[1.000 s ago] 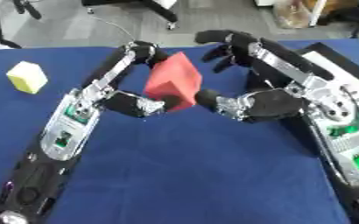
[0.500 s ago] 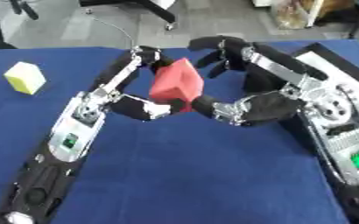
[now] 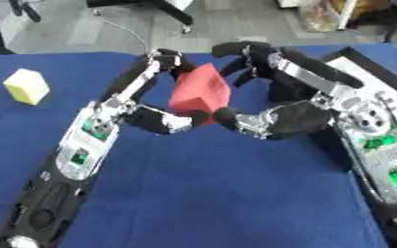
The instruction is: Pick up the objects with one hand, pass them to the other hand, and then place them into the box on the other side of the table.
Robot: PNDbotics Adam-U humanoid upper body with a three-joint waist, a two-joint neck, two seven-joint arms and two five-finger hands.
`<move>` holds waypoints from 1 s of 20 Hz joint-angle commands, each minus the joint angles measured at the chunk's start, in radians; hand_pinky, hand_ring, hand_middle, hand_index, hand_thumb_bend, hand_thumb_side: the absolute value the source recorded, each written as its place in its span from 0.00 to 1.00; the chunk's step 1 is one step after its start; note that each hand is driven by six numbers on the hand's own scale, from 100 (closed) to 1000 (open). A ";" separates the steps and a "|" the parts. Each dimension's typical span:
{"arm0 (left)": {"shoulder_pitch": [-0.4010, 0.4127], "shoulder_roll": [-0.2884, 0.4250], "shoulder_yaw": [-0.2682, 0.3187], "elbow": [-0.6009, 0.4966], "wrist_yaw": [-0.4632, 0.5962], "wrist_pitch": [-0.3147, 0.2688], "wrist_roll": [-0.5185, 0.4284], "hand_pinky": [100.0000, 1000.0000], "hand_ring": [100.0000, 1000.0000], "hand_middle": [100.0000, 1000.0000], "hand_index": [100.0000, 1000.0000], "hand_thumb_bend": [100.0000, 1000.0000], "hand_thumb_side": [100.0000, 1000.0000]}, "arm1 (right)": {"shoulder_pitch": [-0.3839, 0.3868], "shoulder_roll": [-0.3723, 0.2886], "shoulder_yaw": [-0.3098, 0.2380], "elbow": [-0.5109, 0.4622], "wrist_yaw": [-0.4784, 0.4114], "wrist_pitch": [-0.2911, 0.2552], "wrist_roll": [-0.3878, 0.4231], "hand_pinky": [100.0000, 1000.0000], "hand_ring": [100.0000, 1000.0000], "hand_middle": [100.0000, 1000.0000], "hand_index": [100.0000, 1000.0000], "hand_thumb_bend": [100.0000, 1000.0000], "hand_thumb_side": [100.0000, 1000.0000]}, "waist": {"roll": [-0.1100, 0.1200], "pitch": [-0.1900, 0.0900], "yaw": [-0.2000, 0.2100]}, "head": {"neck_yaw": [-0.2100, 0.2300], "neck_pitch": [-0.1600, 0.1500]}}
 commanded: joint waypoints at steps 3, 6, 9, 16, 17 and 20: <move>-0.022 0.009 -0.013 -0.039 0.000 -0.015 -0.007 0.51 0.43 0.45 0.57 0.36 0.33 | -0.015 -0.012 -0.006 0.002 0.025 -0.012 0.001 0.72 0.82 0.91 0.94 0.33 0.46 | -0.016 -0.028 -0.003 | -0.004 0.006; -0.022 0.013 -0.018 -0.044 0.003 -0.019 -0.014 0.51 0.43 0.45 0.57 0.36 0.33 | -0.016 -0.011 -0.005 0.007 0.032 -0.018 0.001 0.72 0.82 0.91 0.94 0.33 0.46 | -0.016 -0.028 -0.004 | -0.005 0.006; -0.026 0.016 -0.030 -0.054 0.008 -0.027 -0.021 0.52 0.43 0.45 0.57 0.35 0.33 | -0.014 -0.011 -0.002 0.008 0.038 -0.027 0.009 0.73 0.81 0.90 0.94 0.33 0.46 | -0.018 -0.028 -0.006 | -0.006 0.006; -0.032 0.020 -0.040 -0.075 0.013 -0.023 -0.025 0.52 0.43 0.45 0.58 0.35 0.34 | -0.014 -0.014 0.001 0.004 0.045 -0.046 0.041 0.73 0.82 0.90 0.95 0.33 0.46 | -0.020 -0.027 -0.008 | -0.007 0.006; -0.033 0.020 -0.041 -0.076 0.013 -0.022 -0.025 0.52 0.43 0.45 0.58 0.35 0.34 | -0.014 -0.014 0.002 0.003 0.046 -0.049 0.046 0.73 0.82 0.90 0.95 0.33 0.46 | -0.020 -0.027 -0.008 | -0.007 0.006; -0.034 0.020 -0.042 -0.078 0.013 -0.019 -0.029 0.52 0.43 0.45 0.58 0.35 0.33 | -0.014 -0.015 0.003 -0.001 0.047 -0.061 0.068 0.74 0.82 0.89 0.95 0.32 0.46 | -0.021 -0.026 -0.009 | -0.007 0.006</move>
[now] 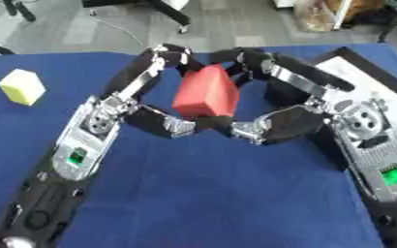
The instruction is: Pick up the objects with one hand, pass them to the other hand, and then place them into the box on the other side of the table.
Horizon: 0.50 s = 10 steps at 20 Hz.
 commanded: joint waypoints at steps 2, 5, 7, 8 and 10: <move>-0.026 0.010 -0.001 -0.023 0.003 0.005 -0.006 0.52 0.43 0.45 0.58 0.35 0.33 | -0.013 -0.017 -0.003 -0.017 0.006 -0.018 0.033 0.74 0.82 0.89 0.95 0.32 0.46 | -0.016 -0.026 -0.001 | -0.001 0.006; -0.030 0.009 -0.001 -0.021 -0.003 0.010 -0.007 0.52 0.43 0.45 0.58 0.36 0.33 | -0.013 -0.019 -0.005 -0.020 0.008 -0.026 0.053 0.74 0.82 0.89 0.95 0.32 0.45 | -0.016 -0.026 -0.001 | -0.002 0.006; -0.032 0.009 -0.004 -0.021 -0.005 0.011 -0.010 0.52 0.43 0.45 0.58 0.35 0.34 | -0.013 -0.020 -0.006 -0.022 0.010 -0.031 0.063 0.74 0.81 0.88 0.94 0.30 0.42 | -0.016 -0.026 -0.002 | -0.003 0.006; -0.033 0.008 -0.005 -0.021 -0.006 0.011 -0.011 0.52 0.43 0.45 0.58 0.35 0.34 | -0.012 -0.020 -0.006 -0.022 0.011 -0.034 0.068 0.74 0.81 0.88 0.94 0.30 0.42 | -0.016 -0.026 -0.002 | -0.003 0.006; -0.033 0.008 -0.007 -0.021 -0.005 0.011 -0.014 0.52 0.43 0.45 0.58 0.35 0.34 | -0.012 -0.021 -0.007 -0.023 0.016 -0.040 0.078 0.74 0.80 0.87 0.93 0.27 0.36 | -0.017 -0.025 -0.003 | -0.004 0.006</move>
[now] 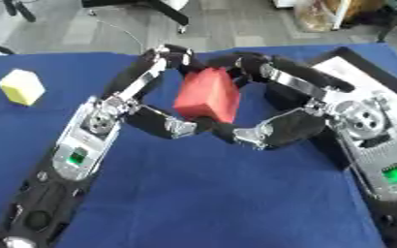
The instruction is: Pick up the objects with one hand, pass them to the other hand, and then place them into the box on the other side of the table.
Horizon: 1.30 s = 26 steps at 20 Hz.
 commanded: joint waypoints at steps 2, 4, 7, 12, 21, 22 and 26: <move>-0.030 0.007 -0.005 -0.021 0.001 0.000 -0.007 0.52 0.43 0.45 0.58 0.35 0.34 | -0.011 -0.017 0.000 -0.024 0.010 -0.014 0.021 0.73 0.80 0.85 0.92 0.26 0.34 | -0.016 -0.025 -0.002 | -0.003 0.006; -0.030 0.007 -0.006 -0.023 0.003 -0.001 -0.012 0.52 0.43 0.45 0.58 0.35 0.34 | -0.011 -0.018 -0.001 -0.025 0.016 -0.017 0.020 0.72 0.78 0.83 0.91 0.26 0.32 | -0.016 -0.025 -0.002 | -0.004 0.006; -0.031 0.007 -0.007 -0.026 0.010 0.000 -0.017 0.52 0.42 0.45 0.58 0.35 0.34 | -0.011 -0.019 -0.003 -0.027 0.028 -0.022 0.009 0.71 0.76 0.79 0.89 0.24 0.28 | -0.016 -0.025 -0.002 | -0.006 0.006; -0.030 0.010 -0.011 -0.031 0.029 0.008 -0.026 0.51 0.42 0.44 0.57 0.36 0.34 | -0.015 -0.014 0.001 -0.012 0.052 -0.025 -0.004 0.69 0.74 0.76 0.88 0.24 0.25 | -0.017 -0.026 -0.003 | -0.010 0.006; -0.024 0.022 -0.015 -0.018 0.088 0.031 -0.033 0.51 0.41 0.44 0.56 0.35 0.34 | -0.035 -0.008 0.021 0.059 0.074 -0.032 -0.010 0.68 0.73 0.75 0.86 0.25 0.25 | -0.025 -0.028 -0.010 | -0.015 0.006; -0.024 0.023 -0.015 -0.014 0.093 0.031 -0.034 0.51 0.41 0.44 0.57 0.35 0.34 | -0.037 -0.011 0.024 0.065 0.068 -0.030 -0.009 0.68 0.73 0.75 0.86 0.25 0.25 | -0.026 -0.029 -0.011 | -0.015 0.006; -0.026 0.027 -0.015 0.002 0.093 0.022 -0.038 0.51 0.41 0.44 0.57 0.33 0.34 | -0.042 -0.024 0.031 0.077 0.041 -0.022 -0.006 0.67 0.72 0.75 0.86 0.25 0.26 | -0.029 -0.032 -0.014 | -0.014 0.006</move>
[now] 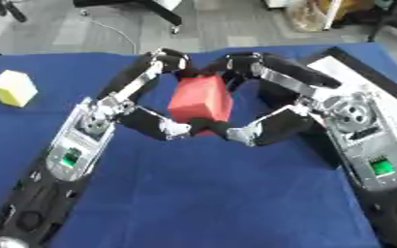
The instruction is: Pick up the objects with one hand, pass them to the other hand, and then place them into the box on the other side of the table.
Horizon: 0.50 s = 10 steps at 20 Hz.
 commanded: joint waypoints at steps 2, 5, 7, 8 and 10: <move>-0.025 0.004 0.000 -0.008 0.007 -0.012 -0.001 0.51 0.41 0.44 0.57 0.33 0.34 | -0.011 -0.031 0.013 0.016 -0.026 0.015 0.007 0.67 0.72 0.74 0.85 0.25 0.26 | -0.017 -0.030 -0.001 | -0.002 0.005; -0.027 0.006 -0.003 0.006 -0.010 -0.019 -0.004 0.52 0.41 0.44 0.57 0.32 0.34 | -0.011 -0.038 0.016 0.022 -0.040 0.022 0.010 0.67 0.72 0.74 0.84 0.25 0.27 | -0.020 -0.032 -0.001 | -0.004 0.005; -0.029 0.006 -0.004 0.016 -0.024 -0.022 -0.007 0.52 0.42 0.45 0.58 0.32 0.35 | -0.011 -0.042 0.018 0.026 -0.050 0.026 0.013 0.66 0.70 0.72 0.81 0.24 0.25 | -0.022 -0.033 0.000 | -0.004 0.005; -0.029 0.005 -0.005 0.021 -0.029 -0.024 -0.009 0.52 0.42 0.45 0.58 0.33 0.35 | -0.011 -0.043 0.018 0.028 -0.054 0.029 0.014 0.65 0.69 0.70 0.79 0.23 0.24 | -0.022 -0.034 0.000 | -0.005 0.005; -0.030 0.004 -0.005 0.028 -0.037 -0.027 -0.013 0.52 0.42 0.45 0.58 0.33 0.36 | -0.011 -0.043 0.018 0.030 -0.060 0.033 0.012 0.64 0.67 0.67 0.75 0.22 0.23 | -0.024 -0.034 0.001 | -0.005 0.005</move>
